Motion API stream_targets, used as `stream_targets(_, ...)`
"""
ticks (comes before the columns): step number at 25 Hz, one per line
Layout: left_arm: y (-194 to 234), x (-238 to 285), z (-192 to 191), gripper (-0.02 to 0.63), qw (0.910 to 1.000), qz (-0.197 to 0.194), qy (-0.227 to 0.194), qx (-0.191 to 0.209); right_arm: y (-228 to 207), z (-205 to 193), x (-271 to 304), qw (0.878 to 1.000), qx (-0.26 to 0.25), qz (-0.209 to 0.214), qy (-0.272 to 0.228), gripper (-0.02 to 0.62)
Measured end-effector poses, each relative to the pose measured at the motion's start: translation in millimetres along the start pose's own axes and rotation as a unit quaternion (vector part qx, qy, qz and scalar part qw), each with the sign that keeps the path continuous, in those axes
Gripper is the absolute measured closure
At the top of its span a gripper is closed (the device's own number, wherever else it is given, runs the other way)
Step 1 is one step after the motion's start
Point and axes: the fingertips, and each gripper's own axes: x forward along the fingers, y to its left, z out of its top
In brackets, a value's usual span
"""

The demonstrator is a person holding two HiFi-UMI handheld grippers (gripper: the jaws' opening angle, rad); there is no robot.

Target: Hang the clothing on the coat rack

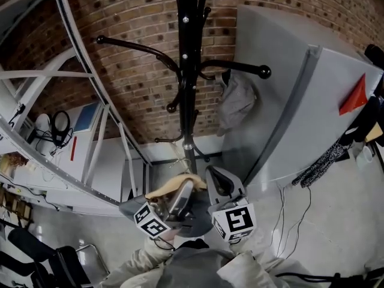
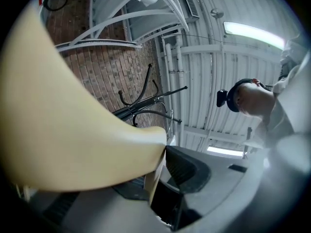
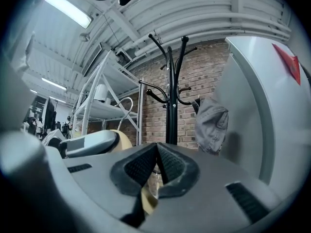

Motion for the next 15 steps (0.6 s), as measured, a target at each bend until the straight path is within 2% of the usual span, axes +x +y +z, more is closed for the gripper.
stream_targets(7,24,8,20,0.496,0.9997,-0.018,-0.001,-0.014,0,6,30,1.000,-0.012,-0.023,-0.003,0.571)
stream_targets(15,34,14,27,0.495,0.9993,-0.033,0.006,-0.014,1,8,38,0.999,-0.018,-0.044,-0.007,0.571)
